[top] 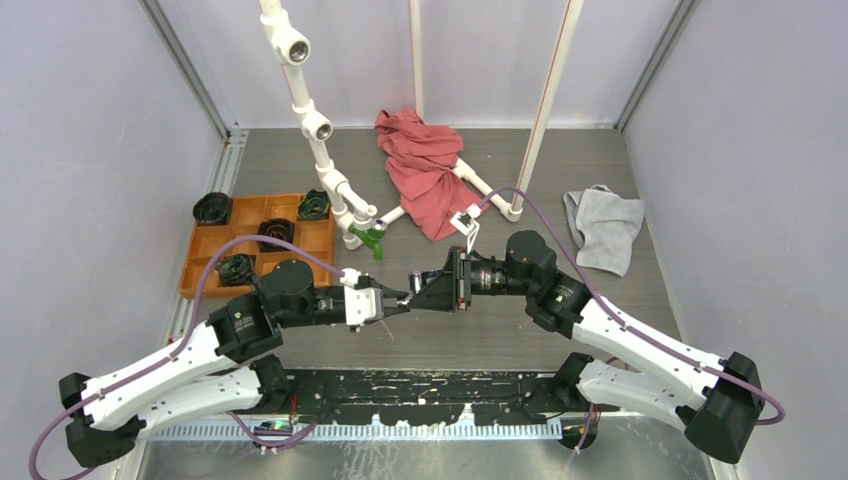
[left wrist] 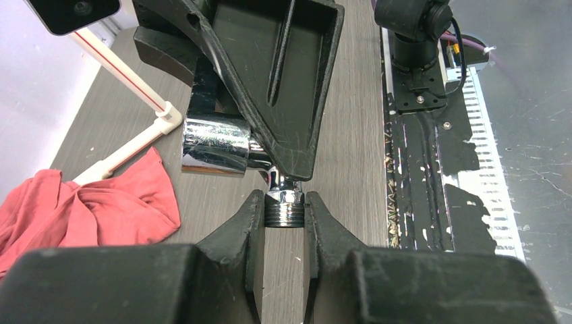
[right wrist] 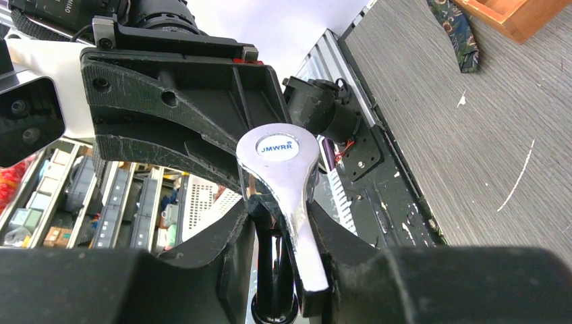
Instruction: Install the water faucets
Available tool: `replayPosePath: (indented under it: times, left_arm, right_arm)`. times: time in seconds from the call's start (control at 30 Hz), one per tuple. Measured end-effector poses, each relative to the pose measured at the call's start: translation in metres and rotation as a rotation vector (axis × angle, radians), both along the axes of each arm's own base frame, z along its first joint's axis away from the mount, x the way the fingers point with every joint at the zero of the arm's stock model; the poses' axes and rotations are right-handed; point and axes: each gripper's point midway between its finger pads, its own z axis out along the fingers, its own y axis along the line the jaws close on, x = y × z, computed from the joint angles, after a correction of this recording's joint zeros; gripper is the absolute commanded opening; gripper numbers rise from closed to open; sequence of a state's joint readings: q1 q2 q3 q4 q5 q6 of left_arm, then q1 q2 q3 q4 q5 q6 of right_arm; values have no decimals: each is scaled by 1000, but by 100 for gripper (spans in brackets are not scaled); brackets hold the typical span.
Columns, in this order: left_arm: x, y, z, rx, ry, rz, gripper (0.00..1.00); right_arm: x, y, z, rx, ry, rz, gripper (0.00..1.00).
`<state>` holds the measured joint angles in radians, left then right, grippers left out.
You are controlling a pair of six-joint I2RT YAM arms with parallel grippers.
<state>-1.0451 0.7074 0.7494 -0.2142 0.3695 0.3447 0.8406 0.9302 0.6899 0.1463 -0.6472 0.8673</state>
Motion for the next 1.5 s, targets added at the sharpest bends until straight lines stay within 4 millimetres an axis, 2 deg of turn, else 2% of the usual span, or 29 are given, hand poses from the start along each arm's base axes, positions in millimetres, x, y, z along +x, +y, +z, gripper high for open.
replayPosePath:
  times: [0.1, 0.13, 0.2, 0.23, 0.27, 0.3, 0.33, 0.37, 0.4, 0.5, 0.6, 0.73, 0.83, 0.9, 1.0, 1.1, 1.33, 1.5]
  left_arm:
    - [0, 0, 0, -1, 1, 0, 0]
    - [0, 0, 0, -1, 1, 0, 0]
    - [0, 0, 0, -1, 3, 2, 0]
    - [0, 0, 0, -1, 4, 3, 7]
    - [0, 0, 0, -1, 4, 4, 30]
    - [1, 0, 0, -1, 3, 10, 59]
    - [2, 0, 1, -5, 3, 14, 80]
    - [4, 0, 4, -13, -7, 20, 95]
    - [6, -1, 8, -28, -14, 30, 100]
    - [12, 2, 19, -63, -28, 75, 99]
    - [22, 12, 38, -106, -40, 157, 99]
    - [47, 40, 92, -212, -33, 378, 99]
    - [69, 67, 152, -306, -34, 571, 99]
    - [79, 85, 185, -379, -32, 676, 100]
    - [93, 108, 215, -444, -30, 818, 99]
    - [109, 125, 236, -485, -29, 957, 99]
    - [151, 149, 277, -533, -30, 1191, 99]
    - [191, 160, 275, -504, 8, 1285, 99]
  right_arm:
    - [0, 0, 0, 0, -2, 0, 4]
    - [0, 0, 0, -1, -1, -1, 1]
    - [0, 0, 0, 0, -5, -1, 1]
    - [0, 0, 0, 1, -6, -1, 1]
    - [1, 0, 0, 1, -7, -5, 1]
    - [2, 0, 0, 1, -9, -12, 0]
    - [3, 0, 1, 2, -12, -21, 0]
    - [4, -1, 1, 1, -16, -36, 0]
    - [6, -2, 1, -2, -21, -52, 1]
    - [13, -9, -2, -28, -47, -123, 0]
    - [27, -23, -6, -98, -93, -237, 0]
    - [53, -45, 2, -192, -205, -403, 1]
    - [69, -63, 19, -223, -321, -513, 0]
    - [77, -73, 26, -241, -384, -566, 0]
    - [85, -82, 31, -268, -444, -614, 0]
    - [91, -85, 31, -293, -471, -639, 0]
    - [94, -84, 21, -334, -466, -630, 0]
    - [92, -83, 19, -338, -461, -620, 0]
